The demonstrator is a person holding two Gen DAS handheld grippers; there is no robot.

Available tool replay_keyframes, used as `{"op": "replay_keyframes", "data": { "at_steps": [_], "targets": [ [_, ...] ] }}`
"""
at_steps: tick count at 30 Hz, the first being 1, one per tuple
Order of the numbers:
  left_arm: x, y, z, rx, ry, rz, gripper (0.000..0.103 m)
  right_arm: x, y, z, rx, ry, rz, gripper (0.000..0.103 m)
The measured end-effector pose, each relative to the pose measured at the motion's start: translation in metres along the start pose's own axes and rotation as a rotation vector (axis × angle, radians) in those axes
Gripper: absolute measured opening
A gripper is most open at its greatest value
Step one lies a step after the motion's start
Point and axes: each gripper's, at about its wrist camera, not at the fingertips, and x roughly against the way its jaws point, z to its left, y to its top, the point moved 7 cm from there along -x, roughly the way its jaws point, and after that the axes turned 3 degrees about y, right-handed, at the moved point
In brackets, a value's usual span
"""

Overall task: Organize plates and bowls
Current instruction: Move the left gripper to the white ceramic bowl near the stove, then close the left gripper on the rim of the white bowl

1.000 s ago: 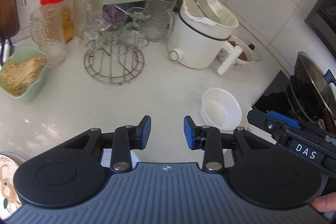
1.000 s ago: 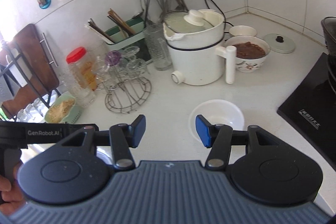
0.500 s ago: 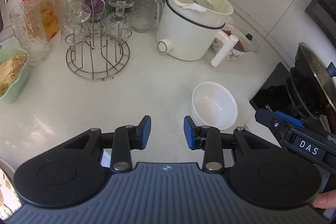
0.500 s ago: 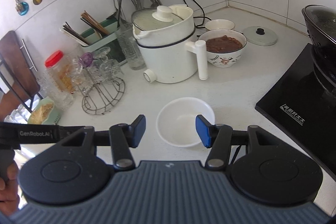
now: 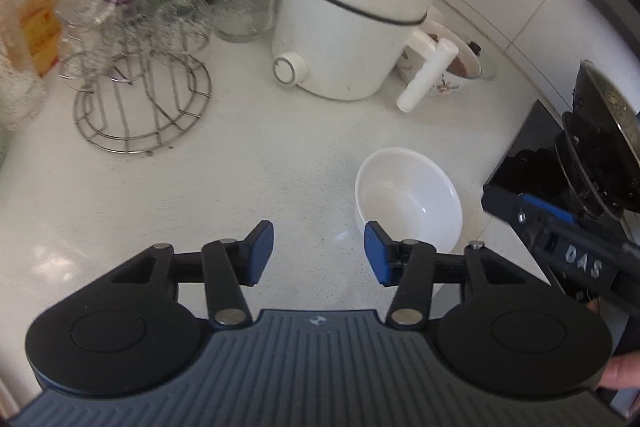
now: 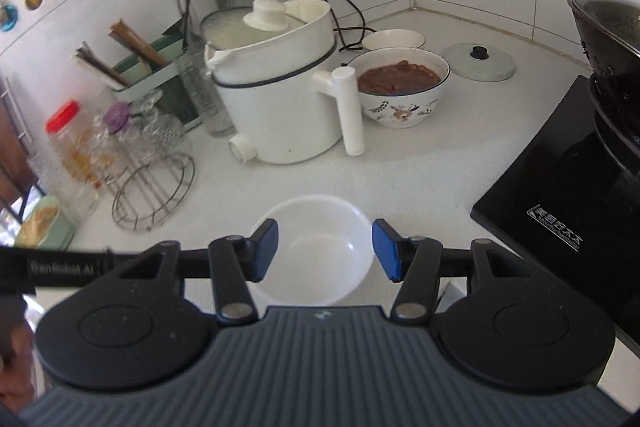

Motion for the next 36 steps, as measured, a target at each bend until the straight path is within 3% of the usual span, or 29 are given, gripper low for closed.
{"op": "replay_keyframes", "data": {
  "at_steps": [7,10,14,19,21,26,32,36],
  "targets": [
    [-0.029,0.004,-0.008,0.048,-0.097,0.046,0.056,-0.034,-0.001,-0.02,-0.048,-0.03,0.046,0.054],
    [-0.044,0.007,-0.004,0.091,-0.106,0.073,0.056,-0.046,-0.008,-0.023,-0.058,-0.016,0.076,0.054],
    [-0.059,0.011,0.001,0.114,-0.107,0.112,0.055,-0.054,-0.017,-0.024,-0.074,-0.012,0.112,0.046],
    [-0.066,0.018,-0.001,0.106,-0.107,0.12,0.054,-0.06,-0.022,-0.027,-0.113,-0.016,0.119,0.043],
    [-0.07,0.019,-0.002,0.104,-0.105,0.133,0.047,-0.064,-0.023,-0.029,-0.126,-0.016,0.126,0.036],
    [-0.079,0.018,-0.01,0.114,-0.111,0.157,0.04,-0.071,-0.026,-0.031,-0.147,-0.015,0.149,0.03],
    [-0.088,0.013,-0.019,0.114,-0.077,0.191,0.012,-0.074,-0.029,-0.033,-0.135,-0.036,0.167,0.02],
    [-0.089,0.015,-0.022,0.127,-0.079,0.183,0.008,-0.074,-0.029,-0.035,-0.144,-0.027,0.17,0.014]
  ]
}}
